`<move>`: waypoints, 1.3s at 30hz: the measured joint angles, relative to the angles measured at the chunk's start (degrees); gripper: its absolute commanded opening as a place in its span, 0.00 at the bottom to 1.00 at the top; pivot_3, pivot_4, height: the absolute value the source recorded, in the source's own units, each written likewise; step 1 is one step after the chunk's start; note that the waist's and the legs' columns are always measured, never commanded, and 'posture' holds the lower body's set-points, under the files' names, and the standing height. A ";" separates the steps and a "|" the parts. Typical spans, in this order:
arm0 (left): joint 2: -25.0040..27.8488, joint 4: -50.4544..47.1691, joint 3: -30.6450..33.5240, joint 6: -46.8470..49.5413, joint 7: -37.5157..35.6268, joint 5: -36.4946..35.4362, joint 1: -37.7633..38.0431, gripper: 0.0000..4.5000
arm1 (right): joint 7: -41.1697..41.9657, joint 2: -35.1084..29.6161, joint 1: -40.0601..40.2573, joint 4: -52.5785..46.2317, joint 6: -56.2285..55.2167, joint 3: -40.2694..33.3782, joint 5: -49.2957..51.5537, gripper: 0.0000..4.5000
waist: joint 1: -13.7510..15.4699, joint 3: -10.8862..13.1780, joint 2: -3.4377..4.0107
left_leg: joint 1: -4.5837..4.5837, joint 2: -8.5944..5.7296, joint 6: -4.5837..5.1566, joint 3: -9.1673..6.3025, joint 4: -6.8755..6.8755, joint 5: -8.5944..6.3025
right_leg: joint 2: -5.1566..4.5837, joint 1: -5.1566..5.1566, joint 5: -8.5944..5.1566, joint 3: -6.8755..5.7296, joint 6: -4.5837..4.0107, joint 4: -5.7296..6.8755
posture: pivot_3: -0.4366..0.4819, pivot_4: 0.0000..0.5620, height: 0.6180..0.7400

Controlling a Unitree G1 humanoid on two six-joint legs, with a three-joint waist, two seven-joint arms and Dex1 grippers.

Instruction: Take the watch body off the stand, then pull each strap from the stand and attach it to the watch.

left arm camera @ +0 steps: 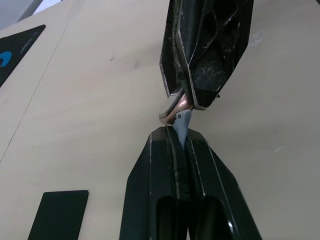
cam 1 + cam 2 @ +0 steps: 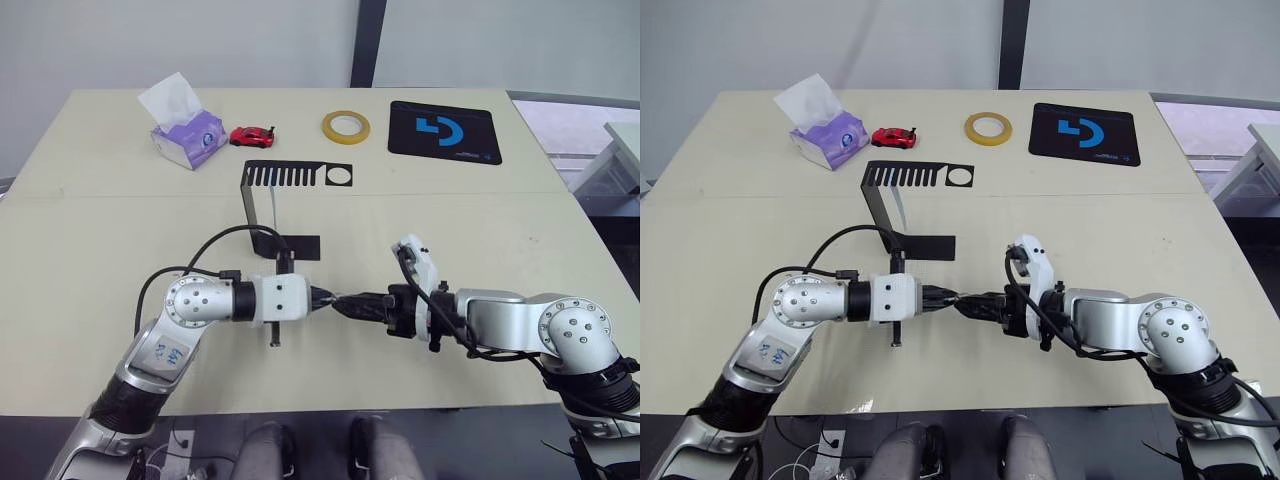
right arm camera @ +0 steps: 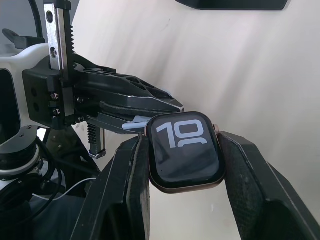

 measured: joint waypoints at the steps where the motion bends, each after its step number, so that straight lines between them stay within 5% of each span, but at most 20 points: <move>1: -0.04 0.00 -0.04 0.09 0.00 0.11 0.00 0.00 | 0.00 0.00 0.00 0.00 -0.01 0.05 0.00 0.37 | 0.00 0.00 0.00 | 0.00 0.00 0.00 0.00 0.00 0.00 | 0.00 0.00 0.00 0.00 0.00 0.00 | 0.48 0.27 1.00; 32: -0.32 -0.17 -0.76 2.04 1.07 1.02 -0.08 0.00 | 0.10 0.07 -0.49 -0.03 -0.01 0.51 0.00 0.37 | 0.00 0.00 0.00 | 0.00 0.00 0.00 0.00 0.02 0.00 | 0.00 0.00 0.00 0.00 0.00 0.00 | 0.48 0.27 1.00; 35: -0.10 -0.94 0.09 3.26 0.63 -0.68 0.11 0.22 | 0.86 0.19 -0.52 -0.30 0.04 0.66 -0.01 0.37 | 0.00 0.00 0.00 | -0.01 0.01 0.00 0.00 0.02 0.00 | -0.01 0.00 0.00 0.00 0.00 0.01 | 0.48 0.27 1.00; 39: 4.03 -5.05 3.53 3.71 -1.73 -4.90 3.04 0.64 | 3.03 0.28 -0.93 -1.55 0.10 1.82 -0.16 0.37 | -0.30 0.00 0.00 | 0.00 0.06 -0.02 0.01 0.01 0.01 | 0.02 -0.02 0.00 0.02 0.00 0.01 | 0.48 0.27 1.00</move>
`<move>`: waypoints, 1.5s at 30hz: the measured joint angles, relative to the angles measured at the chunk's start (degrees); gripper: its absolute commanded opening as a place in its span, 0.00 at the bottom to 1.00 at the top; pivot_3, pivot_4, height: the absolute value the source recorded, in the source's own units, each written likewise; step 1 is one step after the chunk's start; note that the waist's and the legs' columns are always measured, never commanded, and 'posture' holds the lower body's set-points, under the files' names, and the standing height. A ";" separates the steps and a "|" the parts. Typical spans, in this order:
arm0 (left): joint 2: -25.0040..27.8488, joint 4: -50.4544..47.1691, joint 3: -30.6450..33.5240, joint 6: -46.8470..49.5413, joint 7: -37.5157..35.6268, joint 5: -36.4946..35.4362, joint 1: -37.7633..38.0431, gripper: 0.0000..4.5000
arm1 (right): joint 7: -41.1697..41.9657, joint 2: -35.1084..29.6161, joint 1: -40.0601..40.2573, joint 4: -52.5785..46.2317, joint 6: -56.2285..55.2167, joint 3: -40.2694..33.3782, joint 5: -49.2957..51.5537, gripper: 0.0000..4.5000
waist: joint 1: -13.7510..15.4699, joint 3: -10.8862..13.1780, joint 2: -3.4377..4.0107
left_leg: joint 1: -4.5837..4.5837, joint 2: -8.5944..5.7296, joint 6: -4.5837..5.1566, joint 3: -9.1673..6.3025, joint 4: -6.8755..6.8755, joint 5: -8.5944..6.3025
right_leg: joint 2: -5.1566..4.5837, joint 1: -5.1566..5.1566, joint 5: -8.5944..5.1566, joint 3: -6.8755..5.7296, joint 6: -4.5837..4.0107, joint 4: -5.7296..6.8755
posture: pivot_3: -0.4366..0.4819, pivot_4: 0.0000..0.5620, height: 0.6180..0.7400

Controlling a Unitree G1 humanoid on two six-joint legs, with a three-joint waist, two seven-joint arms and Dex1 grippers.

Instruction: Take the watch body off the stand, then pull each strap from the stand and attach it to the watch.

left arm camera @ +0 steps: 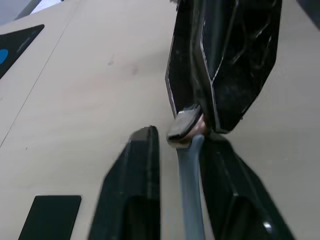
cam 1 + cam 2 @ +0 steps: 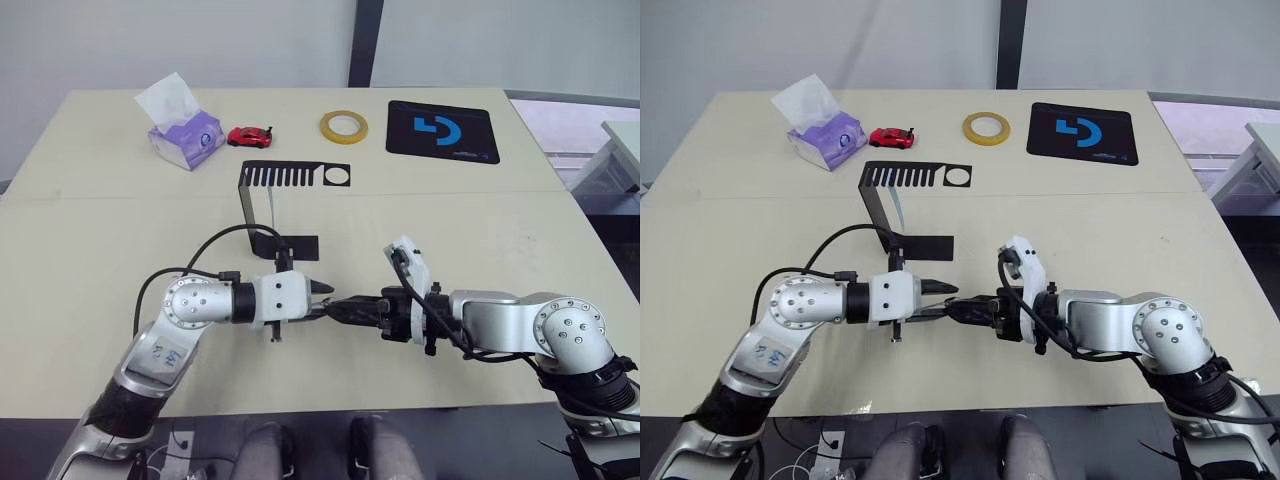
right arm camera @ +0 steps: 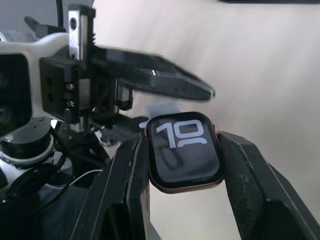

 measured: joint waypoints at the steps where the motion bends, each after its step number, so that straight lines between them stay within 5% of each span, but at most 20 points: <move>1: 2.76 -0.10 2.17 -0.28 -1.30 -1.13 2.17 0.75 | 0.86 -0.28 0.12 -0.18 0.01 -0.10 -0.38 0.37 | -0.17 0.00 0.01 | 0.02 0.03 -0.04 0.02 -0.01 0.02 | 0.04 -0.02 0.00 0.01 0.00 0.00 | 0.48 0.27 1.00; 4: 8.56 1.03 8.66 -1.95 -4.76 -3.88 8.33 1.00 | 4.61 -1.76 0.30 -1.14 0.47 -0.37 -3.81 0.37 | 0.09 0.01 0.02 | -0.01 0.07 -0.08 0.02 -0.01 0.03 | 0.06 -0.07 -0.01 -0.01 -0.02 -0.01 | 0.48 0.27 1.00; 10: 11.37 5.60 21.43 -4.45 -11.06 -15.64 14.58 1.00 | 24.53 -4.53 0.61 -7.77 -5.09 -0.65 -25.95 0.37 | 0.69 0.01 0.01 | -0.05 -0.05 0.10 -0.01 0.03 -0.12 | -0.11 0.00 0.02 -0.03 0.04 -0.12 | 0.48 0.27 1.00; 18: 10.62 6.42 26.91 -2.45 -13.26 -25.81 17.38 1.00 | 53.73 -5.82 6.24 -7.79 -48.19 9.76 -76.55 0.37 | 0.32 0.01 0.00 | 0.00 -0.07 -0.02 0.09 0.04 -0.12 | 0.06 -0.02 0.02 -0.25 0.09 -0.05 | 0.48 0.27 1.00; 26: 10.61 4.31 27.15 -2.92 -13.78 -27.78 19.60 1.00 | 60.05 -2.19 7.44 1.30 -72.89 10.95 -97.52 0.37 | 0.13 0.01 0.00 | 0.05 -0.04 -0.08 0.12 0.05 -0.09 | 0.06 -0.02 0.02 -0.32 0.09 -0.01 | 0.48 0.27 1.00; 33: 10.43 3.85 26.95 -4.75 -13.93 -28.12 18.92 1.00 | 61.06 -0.27 9.11 2.12 -75.46 10.88 -101.16 0.37 | 0.14 0.01 0.00 | 0.06 -0.05 -0.08 0.10 0.08 -0.08 | 0.03 0.00 0.02 -0.13 0.08 0.01 | 0.48 0.27 1.00; 38: 8.41 2.30 24.70 -8.25 -12.83 -26.42 17.84 1.00 | 61.36 1.49 10.19 0.52 -67.22 9.70 -97.64 0.37 | 0.16 0.01 0.00 | 0.06 -0.05 -0.07 0.05 0.10 -0.08 | 0.00 0.05 0.02 -0.01 0.08 0.01 | 0.48 0.27 1.00; 45: 4.70 1.45 18.40 -15.33 -8.02 -16.65 15.99 1.00 | 56.97 4.00 10.04 -7.65 -32.82 3.40 -72.78 0.37 | 0.19 0.00 0.00 | 0.07 -0.05 0.00 0.00 0.10 -0.11 | -0.07 0.07 0.02 -0.01 0.05 0.02 | 0.48 0.27 1.00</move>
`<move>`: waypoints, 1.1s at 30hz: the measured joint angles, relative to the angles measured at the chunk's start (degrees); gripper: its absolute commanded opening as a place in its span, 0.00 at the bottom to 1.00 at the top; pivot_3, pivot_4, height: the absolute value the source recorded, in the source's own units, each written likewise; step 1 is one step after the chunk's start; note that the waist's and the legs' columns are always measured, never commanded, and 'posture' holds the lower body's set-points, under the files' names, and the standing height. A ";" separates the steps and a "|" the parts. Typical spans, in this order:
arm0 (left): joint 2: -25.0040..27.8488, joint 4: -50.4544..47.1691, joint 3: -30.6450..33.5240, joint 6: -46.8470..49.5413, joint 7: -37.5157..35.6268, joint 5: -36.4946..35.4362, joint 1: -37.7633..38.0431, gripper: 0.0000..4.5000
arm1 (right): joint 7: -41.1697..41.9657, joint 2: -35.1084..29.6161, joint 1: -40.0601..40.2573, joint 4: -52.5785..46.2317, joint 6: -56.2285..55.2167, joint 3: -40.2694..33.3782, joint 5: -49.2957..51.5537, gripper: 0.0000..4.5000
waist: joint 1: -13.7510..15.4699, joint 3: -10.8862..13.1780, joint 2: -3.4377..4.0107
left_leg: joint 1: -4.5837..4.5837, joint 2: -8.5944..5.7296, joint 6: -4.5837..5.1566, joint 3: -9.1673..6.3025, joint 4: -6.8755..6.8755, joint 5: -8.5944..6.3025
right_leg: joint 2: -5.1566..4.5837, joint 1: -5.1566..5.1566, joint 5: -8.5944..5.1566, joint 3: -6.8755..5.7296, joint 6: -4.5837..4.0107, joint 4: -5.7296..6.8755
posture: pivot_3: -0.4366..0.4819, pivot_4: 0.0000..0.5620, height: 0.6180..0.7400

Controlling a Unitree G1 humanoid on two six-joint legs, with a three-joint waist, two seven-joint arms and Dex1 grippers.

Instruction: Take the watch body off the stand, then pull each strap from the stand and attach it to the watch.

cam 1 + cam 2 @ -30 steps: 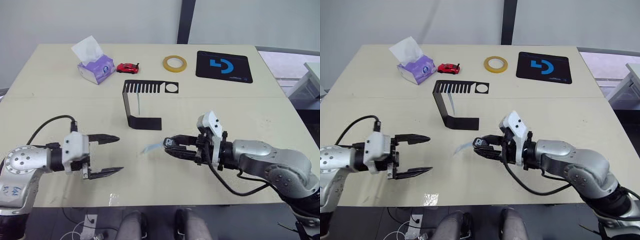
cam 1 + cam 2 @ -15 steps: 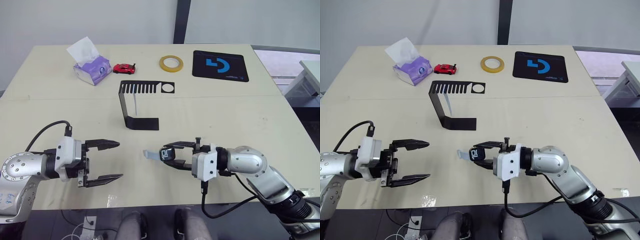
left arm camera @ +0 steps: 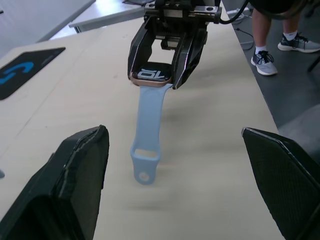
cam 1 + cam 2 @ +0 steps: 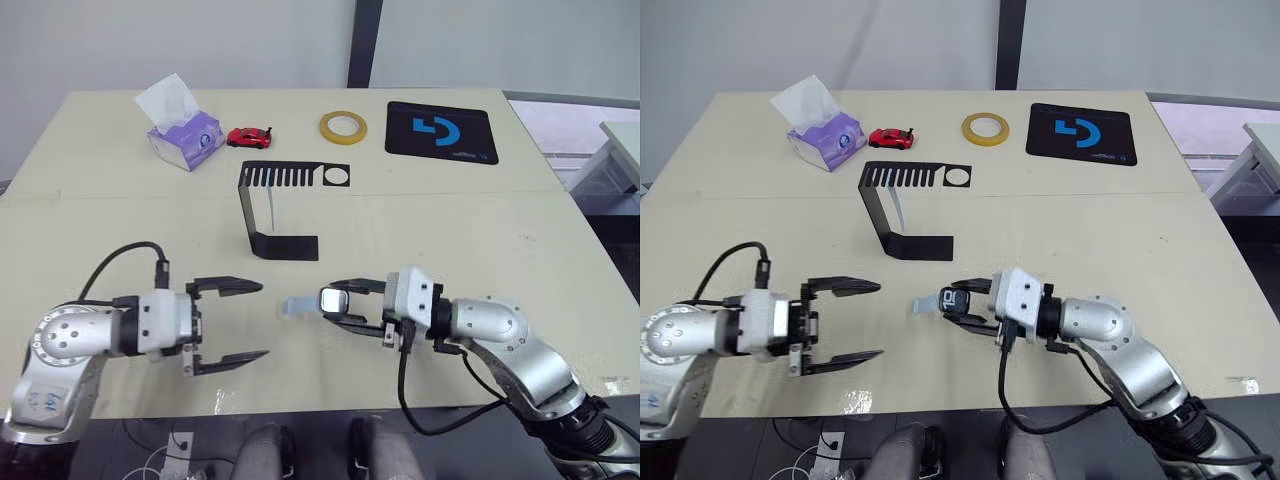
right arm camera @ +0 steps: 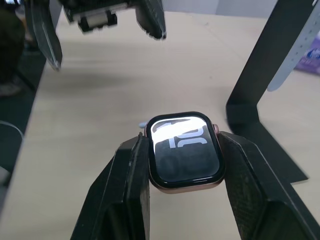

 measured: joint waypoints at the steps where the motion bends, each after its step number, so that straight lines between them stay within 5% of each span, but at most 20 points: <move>1: -0.34 0.00 -1.05 -0.65 1.04 1.76 -0.45 1.00 | -1.31 0.16 -0.59 -0.65 4.82 -0.97 3.57 0.37 | 0.02 0.00 0.00 | 0.00 0.00 0.01 -0.01 0.00 0.00 | -0.01 0.00 0.00 -0.01 0.00 0.00 | 0.48 0.27 1.00; 9: -4.13 -0.05 -6.11 -1.46 9.48 9.37 -4.10 1.00 | -15.62 3.55 -4.14 -1.62 31.94 -8.29 24.84 0.37 | 0.04 0.00 0.00 | -0.02 0.00 0.04 -0.02 -0.01 -0.02 | -0.04 -0.01 0.00 -0.02 -0.01 0.00 | 0.48 0.27 1.00; 17: -5.76 -1.18 -9.99 0.51 13.00 11.27 -5.68 1.00 | -27.24 7.30 -7.30 -0.17 41.45 -11.93 34.37 0.37 | 0.02 0.00 0.00 | -0.03 -0.02 0.05 0.02 -0.01 -0.01 | 0.00 -0.01 0.00 -0.01 0.00 0.01 | 0.48 0.27 1.00; 20: -6.41 -1.22 -11.19 1.84 14.32 12.22 -5.87 0.82 | -29.78 8.13 -8.24 -0.17 42.60 -12.03 36.26 0.37 | 0.03 0.00 0.00 | -0.03 -0.03 0.06 0.02 -0.01 -0.01 | 0.01 -0.01 0.01 -0.01 0.00 0.01 | 0.48 0.27 1.00; 23: -6.78 -1.23 -12.33 3.60 15.93 13.78 -5.89 0.53 | -31.93 8.69 -8.28 -0.17 43.08 -12.06 37.81 0.37 | 0.02 0.00 0.00 | -0.04 -0.03 0.06 0.02 -0.01 -0.01 | 0.03 -0.02 0.01 -0.01 0.00 0.01 | 0.48 0.27 1.00; 33: -6.62 -1.23 -12.74 5.37 17.25 15.41 -5.90 0.51 | -35.47 8.28 -8.29 -0.09 43.26 -12.16 41.45 0.37 | 0.02 0.00 0.00 | -0.05 -0.02 0.06 0.03 -0.01 -0.01 | 0.03 -0.02 0.01 -0.01 0.00 0.01 | 0.48 0.27 1.00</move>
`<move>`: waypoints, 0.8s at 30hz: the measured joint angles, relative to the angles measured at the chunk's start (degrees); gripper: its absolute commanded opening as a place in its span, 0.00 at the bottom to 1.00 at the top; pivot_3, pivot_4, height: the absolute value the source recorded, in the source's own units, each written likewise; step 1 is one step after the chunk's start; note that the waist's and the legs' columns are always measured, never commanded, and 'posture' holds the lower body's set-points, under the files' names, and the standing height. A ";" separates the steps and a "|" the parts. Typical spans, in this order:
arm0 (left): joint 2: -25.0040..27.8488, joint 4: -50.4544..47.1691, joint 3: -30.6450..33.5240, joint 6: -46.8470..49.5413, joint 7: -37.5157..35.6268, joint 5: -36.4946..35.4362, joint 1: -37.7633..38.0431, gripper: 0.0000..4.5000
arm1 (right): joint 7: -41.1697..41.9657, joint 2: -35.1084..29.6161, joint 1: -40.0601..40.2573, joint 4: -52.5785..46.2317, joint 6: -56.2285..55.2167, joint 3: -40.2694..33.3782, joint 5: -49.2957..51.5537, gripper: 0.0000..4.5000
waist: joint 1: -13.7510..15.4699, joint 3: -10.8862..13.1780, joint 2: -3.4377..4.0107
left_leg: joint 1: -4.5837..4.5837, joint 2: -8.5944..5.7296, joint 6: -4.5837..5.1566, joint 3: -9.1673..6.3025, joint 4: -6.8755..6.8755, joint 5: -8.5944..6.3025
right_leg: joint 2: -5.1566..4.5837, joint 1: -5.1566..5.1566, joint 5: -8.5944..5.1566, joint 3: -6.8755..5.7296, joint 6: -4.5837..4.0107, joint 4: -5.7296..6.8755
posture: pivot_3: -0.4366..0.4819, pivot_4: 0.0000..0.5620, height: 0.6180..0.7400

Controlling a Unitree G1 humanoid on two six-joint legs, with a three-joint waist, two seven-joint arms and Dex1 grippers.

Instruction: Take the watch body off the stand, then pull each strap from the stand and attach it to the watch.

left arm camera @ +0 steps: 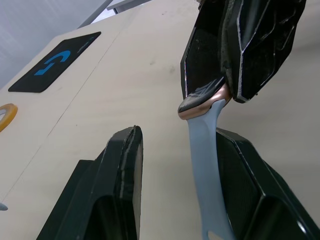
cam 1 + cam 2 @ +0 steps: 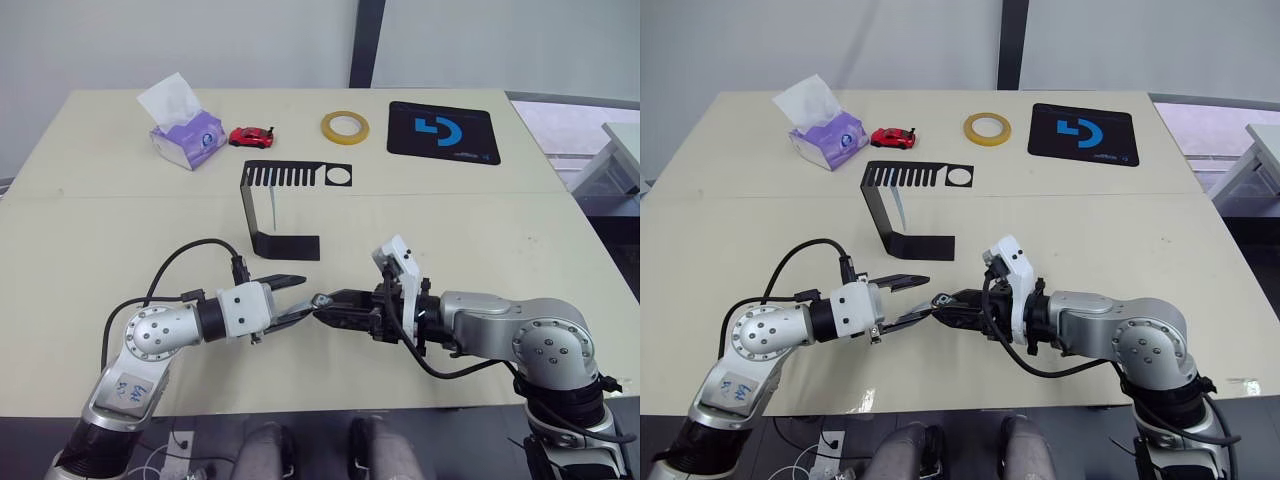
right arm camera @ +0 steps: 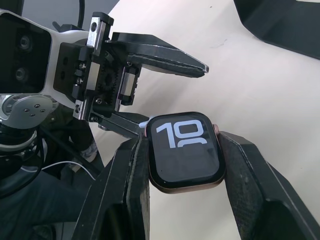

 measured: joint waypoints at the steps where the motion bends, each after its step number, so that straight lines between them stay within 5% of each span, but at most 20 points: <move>1: 0.01 0.00 0.00 0.08 0.03 0.05 0.00 0.51 | -0.13 -0.02 0.00 0.08 0.00 0.00 0.10 0.37 | 0.00 0.00 0.00 | 0.00 0.00 0.00 0.00 0.00 0.00 | 0.00 0.00 0.00 0.00 0.00 0.00 | 0.48 0.27 1.00; 12: 0.00 -0.30 -0.15 1.99 0.72 0.26 0.02 0.51 | -2.78 -0.05 -0.13 1.83 0.00 0.00 2.74 0.37 | 0.00 0.00 0.00 | 0.00 0.01 0.00 0.00 0.00 0.00 | 0.00 0.00 0.00 0.00 0.00 0.00 | 0.48 0.27 1.00; 19: -0.79 -0.32 -1.63 2.86 1.39 0.35 -0.04 0.01 | -4.08 -0.10 -0.53 1.92 -0.15 0.00 4.14 0.37 | 0.01 0.00 0.00 | -0.01 0.01 0.00 0.00 0.00 0.00 | -0.01 0.00 0.00 0.00 0.00 -0.01 | 0.48 0.27 1.00; 24: -1.00 -0.42 -2.35 3.47 1.91 0.37 -0.06 0.00 | -4.67 -0.94 -0.67 2.13 -0.25 0.01 5.11 0.37 | 0.01 0.00 0.00 | -0.01 0.01 0.00 0.00 0.00 0.00 | -0.01 -0.01 0.00 0.00 0.00 -0.01 | 0.48 0.27 1.00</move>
